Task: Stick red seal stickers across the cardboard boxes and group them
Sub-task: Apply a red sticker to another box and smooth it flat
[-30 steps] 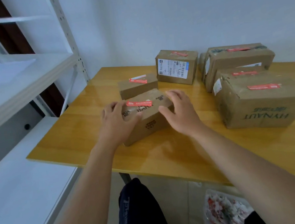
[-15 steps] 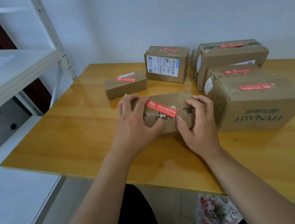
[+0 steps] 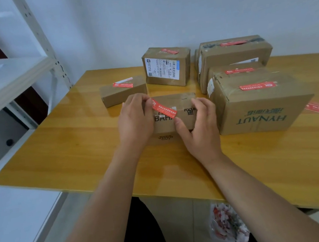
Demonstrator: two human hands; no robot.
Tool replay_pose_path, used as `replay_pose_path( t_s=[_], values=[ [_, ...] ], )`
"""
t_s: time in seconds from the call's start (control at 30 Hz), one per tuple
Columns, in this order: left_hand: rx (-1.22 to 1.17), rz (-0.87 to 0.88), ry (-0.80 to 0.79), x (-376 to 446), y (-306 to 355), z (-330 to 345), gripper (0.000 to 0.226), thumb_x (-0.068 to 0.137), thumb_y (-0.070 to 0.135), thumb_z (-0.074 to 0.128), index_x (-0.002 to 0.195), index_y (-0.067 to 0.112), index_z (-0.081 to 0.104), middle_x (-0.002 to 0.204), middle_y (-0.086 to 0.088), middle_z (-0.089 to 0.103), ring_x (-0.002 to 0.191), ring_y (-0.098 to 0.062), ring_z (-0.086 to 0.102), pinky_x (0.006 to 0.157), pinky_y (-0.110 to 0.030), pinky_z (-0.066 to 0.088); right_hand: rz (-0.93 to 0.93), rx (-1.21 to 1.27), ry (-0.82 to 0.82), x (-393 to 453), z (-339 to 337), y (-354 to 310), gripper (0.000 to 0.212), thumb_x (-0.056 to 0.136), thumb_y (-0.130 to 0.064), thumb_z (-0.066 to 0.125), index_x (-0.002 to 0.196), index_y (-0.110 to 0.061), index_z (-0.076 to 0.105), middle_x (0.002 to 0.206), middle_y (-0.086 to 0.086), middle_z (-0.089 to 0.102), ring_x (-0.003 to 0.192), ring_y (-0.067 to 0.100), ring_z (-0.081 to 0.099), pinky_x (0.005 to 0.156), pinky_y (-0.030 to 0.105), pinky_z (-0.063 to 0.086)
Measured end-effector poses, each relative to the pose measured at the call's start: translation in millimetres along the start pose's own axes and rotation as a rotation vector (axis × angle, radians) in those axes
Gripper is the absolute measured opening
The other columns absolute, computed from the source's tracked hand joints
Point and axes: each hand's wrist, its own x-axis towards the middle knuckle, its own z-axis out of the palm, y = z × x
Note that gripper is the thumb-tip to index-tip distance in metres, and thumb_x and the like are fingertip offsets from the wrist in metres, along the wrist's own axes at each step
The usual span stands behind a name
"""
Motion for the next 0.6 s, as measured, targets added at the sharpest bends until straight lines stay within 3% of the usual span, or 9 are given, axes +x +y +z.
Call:
replay_pose_path(
  t_s=[0.07,0.13,0.2,0.37,0.5,0.6],
  values=[
    [-0.019,0.04,0.026,-4,-3,2,0.011,0.099,0.021,0.05,0.096,0.017,0.06,0.095,0.011,0.057,0.087,-0.01,0.051,0.095,-0.049,0.047,-0.001,-0.002,-0.005,0,1,1,0.06,0.092,-0.047,0.055,0.133,-0.005,0.044,0.135,0.014,0.041,0.122,0.024,0.045,0.09,0.039,0.052],
    [-0.027,0.077,0.056,-9,-4,4,0.01,0.099,0.018,0.05,0.095,0.017,0.059,0.091,0.011,0.057,0.085,-0.007,0.047,0.095,-0.053,0.045,-0.005,-0.009,-0.007,0,1,2,0.06,0.092,-0.047,0.055,0.133,-0.004,0.044,0.135,0.015,0.041,0.123,0.024,0.044,0.091,0.039,0.052],
    [-0.03,0.11,0.077,-11,-3,5,0.009,0.099,0.017,0.05,0.094,0.016,0.059,0.088,0.011,0.058,0.081,-0.003,0.042,0.092,-0.05,0.046,-0.006,-0.012,-0.008,0,1,3,0.06,0.092,-0.047,0.055,0.133,-0.004,0.044,0.136,0.015,0.041,0.124,0.023,0.044,0.092,0.038,0.052],
    [-0.088,0.113,0.011,-12,-1,0,0.01,0.1,0.019,0.05,0.093,0.025,0.052,0.08,0.019,0.053,0.076,-0.013,0.055,0.062,-0.033,0.045,0.012,-0.025,-0.013,-1,1,3,0.06,0.092,-0.048,0.055,0.133,-0.005,0.044,0.137,0.014,0.04,0.125,0.023,0.043,0.092,0.037,0.052],
    [-0.168,0.023,0.001,-12,-1,-4,0.007,0.101,0.021,0.051,0.099,0.022,0.057,0.084,0.01,0.064,0.078,-0.011,0.062,0.064,-0.036,0.052,0.0,-0.046,-0.026,0,0,2,0.056,0.092,-0.047,0.054,0.132,-0.009,0.049,0.137,0.014,0.04,0.125,0.023,0.042,0.091,0.038,0.052],
    [-0.197,-0.043,-0.016,-10,0,-5,0.006,0.1,0.022,0.052,0.1,0.022,0.058,0.085,0.014,0.065,0.082,-0.005,0.063,0.069,-0.036,0.055,-0.031,-0.146,-0.012,0,-1,0,0.048,0.094,-0.044,0.053,0.129,-0.011,0.055,0.143,0.014,0.042,0.135,0.026,0.038,0.104,0.042,0.041]
  ],
)
